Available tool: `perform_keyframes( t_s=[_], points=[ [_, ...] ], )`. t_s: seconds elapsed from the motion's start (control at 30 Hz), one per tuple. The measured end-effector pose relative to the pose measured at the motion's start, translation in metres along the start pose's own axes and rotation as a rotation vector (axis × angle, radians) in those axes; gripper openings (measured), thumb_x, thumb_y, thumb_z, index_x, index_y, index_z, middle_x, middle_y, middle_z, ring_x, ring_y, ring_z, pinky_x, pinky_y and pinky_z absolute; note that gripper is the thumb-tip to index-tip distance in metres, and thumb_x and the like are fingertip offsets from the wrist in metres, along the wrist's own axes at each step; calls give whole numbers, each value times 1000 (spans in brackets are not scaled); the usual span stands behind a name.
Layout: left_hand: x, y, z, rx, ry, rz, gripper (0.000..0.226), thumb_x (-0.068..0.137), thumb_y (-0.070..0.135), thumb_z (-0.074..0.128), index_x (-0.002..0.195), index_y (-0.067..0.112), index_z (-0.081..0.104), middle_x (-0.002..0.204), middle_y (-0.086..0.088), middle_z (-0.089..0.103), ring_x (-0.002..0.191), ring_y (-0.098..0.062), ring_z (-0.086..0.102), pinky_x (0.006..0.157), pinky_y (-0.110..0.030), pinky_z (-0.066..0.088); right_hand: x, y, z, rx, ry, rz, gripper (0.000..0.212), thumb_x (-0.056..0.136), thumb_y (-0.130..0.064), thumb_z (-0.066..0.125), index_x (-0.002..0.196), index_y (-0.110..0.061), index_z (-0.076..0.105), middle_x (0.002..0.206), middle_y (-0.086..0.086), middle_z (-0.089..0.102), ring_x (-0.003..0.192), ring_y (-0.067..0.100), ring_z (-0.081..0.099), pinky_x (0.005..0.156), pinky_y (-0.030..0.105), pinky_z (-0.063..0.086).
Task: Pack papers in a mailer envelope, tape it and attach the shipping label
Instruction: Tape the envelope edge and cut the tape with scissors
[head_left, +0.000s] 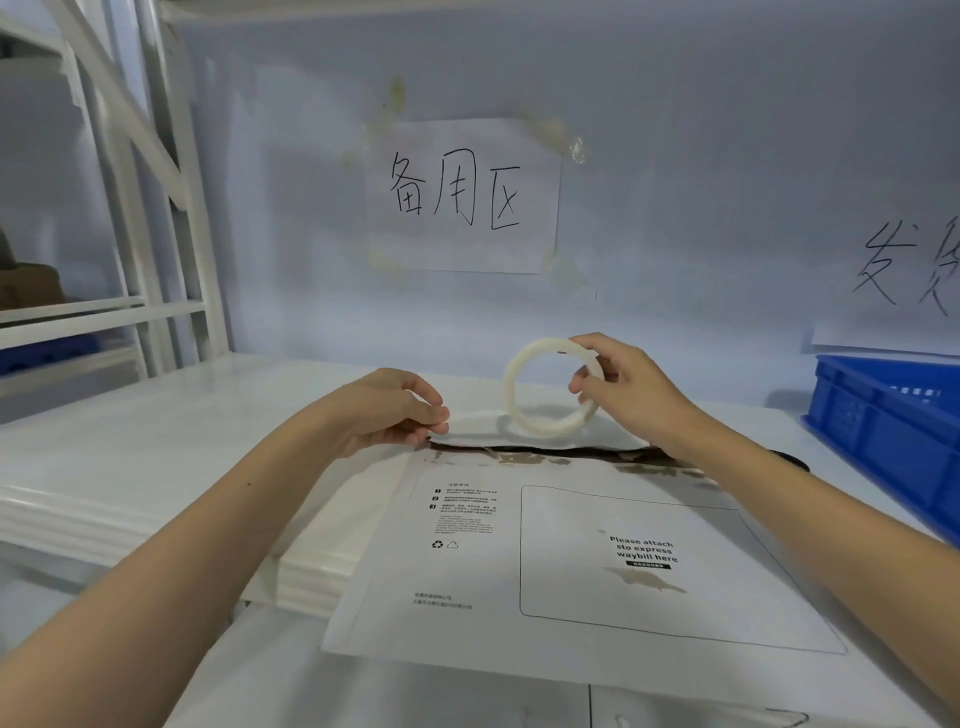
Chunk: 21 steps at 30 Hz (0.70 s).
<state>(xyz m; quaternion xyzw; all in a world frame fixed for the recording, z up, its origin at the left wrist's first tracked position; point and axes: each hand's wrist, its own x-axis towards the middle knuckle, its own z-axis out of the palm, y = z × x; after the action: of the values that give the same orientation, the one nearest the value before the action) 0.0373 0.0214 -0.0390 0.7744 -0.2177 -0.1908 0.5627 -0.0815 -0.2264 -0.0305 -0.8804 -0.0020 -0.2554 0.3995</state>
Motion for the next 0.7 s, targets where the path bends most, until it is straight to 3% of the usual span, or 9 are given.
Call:
perform_keyframes(
  t_s=[0.2,0.33,0.43,0.7],
  points=[
    [1,-6,-4,234,-84,-53,18,86,5,70,100,6,59,76,-10,73,56,-15,54,57,-20,51,-12,17,5,12,-95,-39,40,87,-3,56,105,-37,64,81,-1,61,86,30,57,83,33,43],
    [2,-2,-4,343,-88,-57,16,85,8,71,97,8,60,74,-6,74,57,-14,56,63,-21,52,-15,18,5,29,-102,-53,44,88,0,54,105,-41,63,82,3,63,92,32,60,90,41,46],
    [2,0,-4,392,-100,-59,18,84,10,72,99,9,62,74,-4,75,57,-12,58,64,-20,52,-16,18,6,31,-107,-74,50,87,-3,55,102,-50,63,90,11,64,93,36,58,85,40,46],
    [3,6,-1,532,-127,-83,21,85,12,72,101,11,59,70,-2,72,60,-11,58,62,-18,50,-17,18,7,4,-114,-88,47,89,-5,52,115,-43,63,94,3,65,89,27,57,80,30,43]
  ],
)
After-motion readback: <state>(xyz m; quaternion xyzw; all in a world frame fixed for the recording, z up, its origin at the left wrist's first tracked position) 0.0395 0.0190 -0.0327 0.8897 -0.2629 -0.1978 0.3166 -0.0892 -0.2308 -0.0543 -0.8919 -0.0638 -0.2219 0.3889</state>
